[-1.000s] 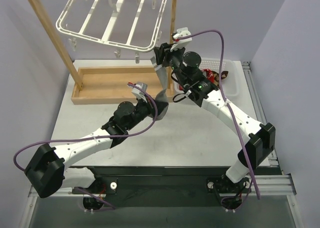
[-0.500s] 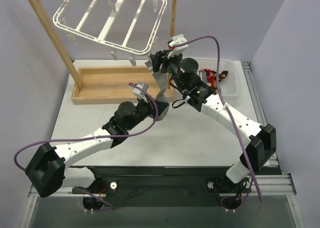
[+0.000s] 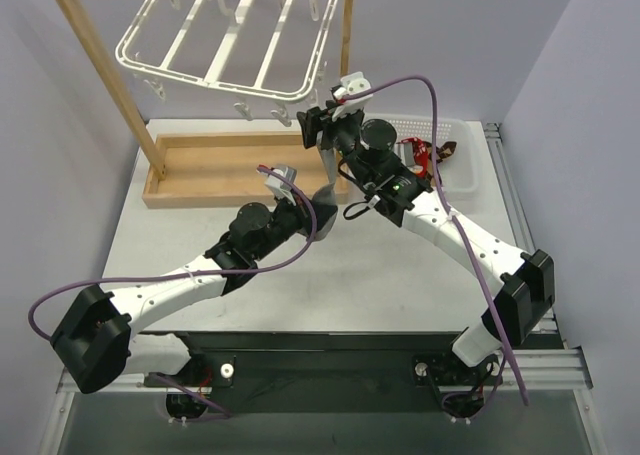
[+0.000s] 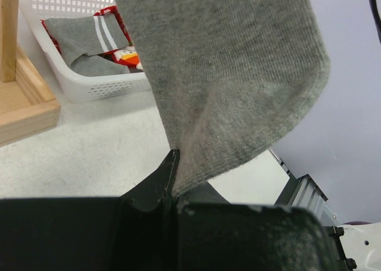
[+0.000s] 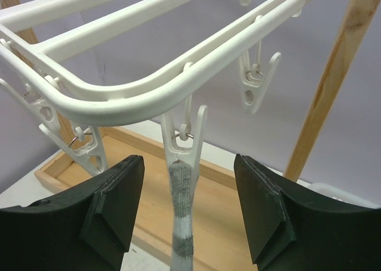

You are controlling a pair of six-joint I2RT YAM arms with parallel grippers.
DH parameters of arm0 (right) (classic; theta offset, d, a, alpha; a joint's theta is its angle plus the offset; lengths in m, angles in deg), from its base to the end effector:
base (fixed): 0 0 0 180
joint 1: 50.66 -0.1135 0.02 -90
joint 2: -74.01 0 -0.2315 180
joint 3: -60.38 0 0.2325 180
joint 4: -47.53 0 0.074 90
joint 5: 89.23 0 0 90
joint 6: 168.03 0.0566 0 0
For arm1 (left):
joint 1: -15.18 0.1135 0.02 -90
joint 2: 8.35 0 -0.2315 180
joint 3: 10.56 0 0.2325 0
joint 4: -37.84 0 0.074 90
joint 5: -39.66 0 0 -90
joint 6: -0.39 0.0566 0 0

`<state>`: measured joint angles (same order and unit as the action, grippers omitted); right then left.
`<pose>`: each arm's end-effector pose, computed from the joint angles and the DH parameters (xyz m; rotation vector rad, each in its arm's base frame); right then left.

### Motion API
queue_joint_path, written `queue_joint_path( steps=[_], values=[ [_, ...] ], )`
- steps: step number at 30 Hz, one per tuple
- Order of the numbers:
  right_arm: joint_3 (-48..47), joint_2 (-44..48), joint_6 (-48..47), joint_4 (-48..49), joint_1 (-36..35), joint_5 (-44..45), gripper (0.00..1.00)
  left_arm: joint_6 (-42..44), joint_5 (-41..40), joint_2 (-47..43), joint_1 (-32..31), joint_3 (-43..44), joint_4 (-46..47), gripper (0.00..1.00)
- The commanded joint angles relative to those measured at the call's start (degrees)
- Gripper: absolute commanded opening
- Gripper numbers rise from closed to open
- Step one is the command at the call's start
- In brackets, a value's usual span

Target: Remove the socks clipped to the hanger

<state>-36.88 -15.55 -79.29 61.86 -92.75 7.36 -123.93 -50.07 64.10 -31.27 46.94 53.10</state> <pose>0.2784 0.2427 0.4250 -0.3488 1.1557 0.5575 0.2102 -0.2215 0.2750 0.1811 1.6672 -1.0955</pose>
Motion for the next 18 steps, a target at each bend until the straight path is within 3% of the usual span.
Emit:
queue_joint_path(
  steps=[1, 18],
  values=[
    [-4.8, -0.4, -2.2, 2.1, 0.0, -0.4, 0.62, -0.6, 0.7, 0.0, -0.3, 1.3, 2.3, 0.00],
    [-14.6, -7.7, -2.6, -1.4, 1.2, -1.1, 0.44, -0.1, 1.2, 0.1, -0.6, 1.8, 1.9, 0.00]
  ],
)
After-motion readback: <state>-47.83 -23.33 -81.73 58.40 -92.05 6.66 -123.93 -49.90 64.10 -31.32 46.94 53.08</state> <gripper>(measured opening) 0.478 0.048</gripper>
